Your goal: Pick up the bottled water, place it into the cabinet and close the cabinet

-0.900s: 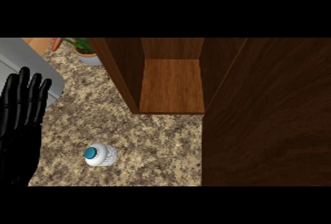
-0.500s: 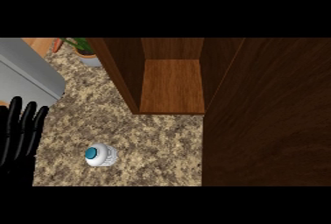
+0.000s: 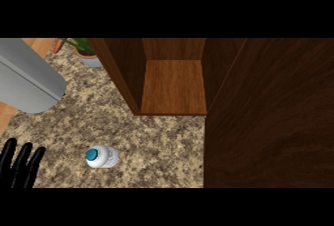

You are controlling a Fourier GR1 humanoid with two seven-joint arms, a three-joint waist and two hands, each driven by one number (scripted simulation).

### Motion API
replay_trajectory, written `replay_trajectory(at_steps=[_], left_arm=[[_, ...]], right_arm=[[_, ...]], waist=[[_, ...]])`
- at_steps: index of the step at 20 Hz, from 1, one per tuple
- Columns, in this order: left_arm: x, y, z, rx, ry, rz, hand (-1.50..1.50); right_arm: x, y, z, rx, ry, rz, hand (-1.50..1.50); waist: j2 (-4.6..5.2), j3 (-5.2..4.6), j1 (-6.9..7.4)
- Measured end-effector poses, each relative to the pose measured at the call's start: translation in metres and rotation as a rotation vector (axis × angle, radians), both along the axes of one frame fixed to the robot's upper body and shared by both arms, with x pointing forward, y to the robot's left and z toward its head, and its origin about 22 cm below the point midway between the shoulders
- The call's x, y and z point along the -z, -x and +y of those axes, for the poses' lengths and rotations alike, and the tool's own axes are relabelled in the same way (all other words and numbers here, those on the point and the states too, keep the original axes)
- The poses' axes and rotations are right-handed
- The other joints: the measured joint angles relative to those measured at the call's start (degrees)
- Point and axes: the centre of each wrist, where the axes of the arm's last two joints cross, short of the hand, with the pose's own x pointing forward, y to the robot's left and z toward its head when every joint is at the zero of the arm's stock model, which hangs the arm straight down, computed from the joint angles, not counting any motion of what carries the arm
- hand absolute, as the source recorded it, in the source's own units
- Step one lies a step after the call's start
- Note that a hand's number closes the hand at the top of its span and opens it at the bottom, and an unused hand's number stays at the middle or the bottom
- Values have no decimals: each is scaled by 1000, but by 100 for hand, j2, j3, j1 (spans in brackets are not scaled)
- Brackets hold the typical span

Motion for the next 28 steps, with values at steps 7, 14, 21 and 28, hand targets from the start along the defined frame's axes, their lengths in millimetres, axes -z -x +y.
replay_trajectory(at_steps=[7, 14, 21, 28], left_arm=[[12, 24, -1, -3, 10, 59, -150], [17, 39, 2, -13, 4, 91, -150], [22, 37, 5, -31, -2, 71, -150], [35, 28, 13, -68, 37, 102, -150]], right_arm=[[5, 17, -6, 1, 12, 47, -150], [11, 28, -6, -4, 1, 63, -150], [15, 41, -11, -10, 14, 68, -150], [19, 53, -13, -18, 11, 75, -150]], waist=[[-11, 2, 0], [-10, 2, -18], [2, 1, -58], [12, -1, -93]])
